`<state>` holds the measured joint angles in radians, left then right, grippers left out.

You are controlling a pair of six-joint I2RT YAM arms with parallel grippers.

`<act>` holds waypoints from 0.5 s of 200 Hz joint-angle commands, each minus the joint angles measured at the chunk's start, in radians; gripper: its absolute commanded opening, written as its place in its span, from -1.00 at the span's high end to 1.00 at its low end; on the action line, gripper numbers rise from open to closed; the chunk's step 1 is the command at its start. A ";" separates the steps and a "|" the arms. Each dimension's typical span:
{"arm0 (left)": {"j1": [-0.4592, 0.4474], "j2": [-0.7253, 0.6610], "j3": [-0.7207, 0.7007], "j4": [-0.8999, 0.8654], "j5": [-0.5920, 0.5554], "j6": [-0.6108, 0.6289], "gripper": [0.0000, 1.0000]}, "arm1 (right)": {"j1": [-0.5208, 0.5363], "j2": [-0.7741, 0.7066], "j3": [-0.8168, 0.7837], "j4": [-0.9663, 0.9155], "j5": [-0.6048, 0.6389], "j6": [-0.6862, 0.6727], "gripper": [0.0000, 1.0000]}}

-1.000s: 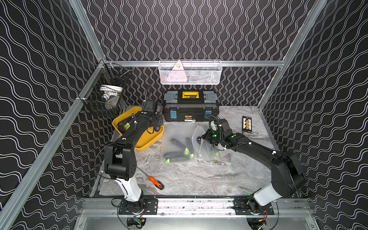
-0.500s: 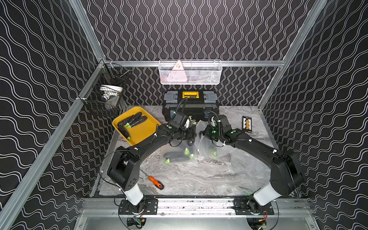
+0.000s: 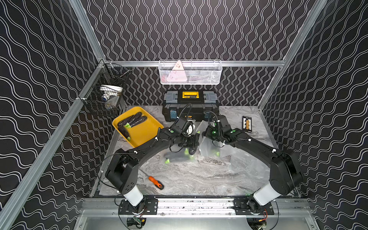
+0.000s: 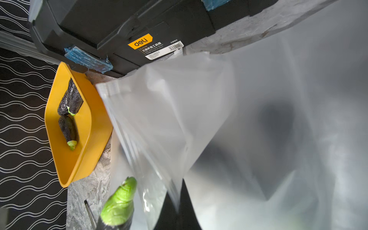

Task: Place the eggplant in a zip-top bag and seal the zipper
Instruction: Place the eggplant in the zipper food storage bag.

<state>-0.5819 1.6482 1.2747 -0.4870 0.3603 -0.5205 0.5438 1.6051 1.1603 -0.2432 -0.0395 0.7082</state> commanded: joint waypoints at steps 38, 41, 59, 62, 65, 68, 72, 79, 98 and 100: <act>0.001 0.069 0.040 -0.044 0.063 0.039 0.17 | 0.050 -0.075 -0.086 0.070 -0.107 -0.117 0.92; 0.001 0.072 0.045 -0.049 0.060 0.042 0.17 | 0.052 -0.079 -0.091 0.071 -0.109 -0.118 0.92; 0.002 0.085 0.062 -0.064 0.042 0.047 0.12 | 0.059 -0.097 -0.110 0.062 -0.132 -0.123 0.92; 0.003 0.085 0.064 -0.066 0.041 0.049 0.11 | 0.059 -0.097 -0.112 0.062 -0.138 -0.123 0.92; 0.003 0.088 0.069 -0.068 0.039 0.048 0.10 | 0.059 -0.097 -0.114 0.061 -0.146 -0.122 0.92; 0.004 0.092 0.071 -0.069 0.036 0.047 0.10 | 0.059 -0.098 -0.114 0.059 -0.155 -0.121 0.92; 0.004 0.095 0.075 -0.071 0.033 0.046 0.08 | 0.059 -0.097 -0.114 0.054 -0.164 -0.116 0.92; 0.004 0.100 0.082 -0.071 0.030 0.045 0.05 | 0.059 -0.096 -0.113 0.049 -0.176 -0.107 0.92; 0.004 0.122 0.101 -0.073 0.018 0.037 -0.04 | 0.059 -0.094 -0.113 0.055 -0.194 -0.055 0.92; 0.004 0.123 0.101 -0.071 0.016 0.035 -0.04 | 0.059 -0.094 -0.111 0.055 -0.196 -0.048 0.92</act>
<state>-0.5812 1.7535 1.3537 -0.5423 0.3962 -0.4950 0.6010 1.5154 1.0477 -0.2104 -0.1833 0.6098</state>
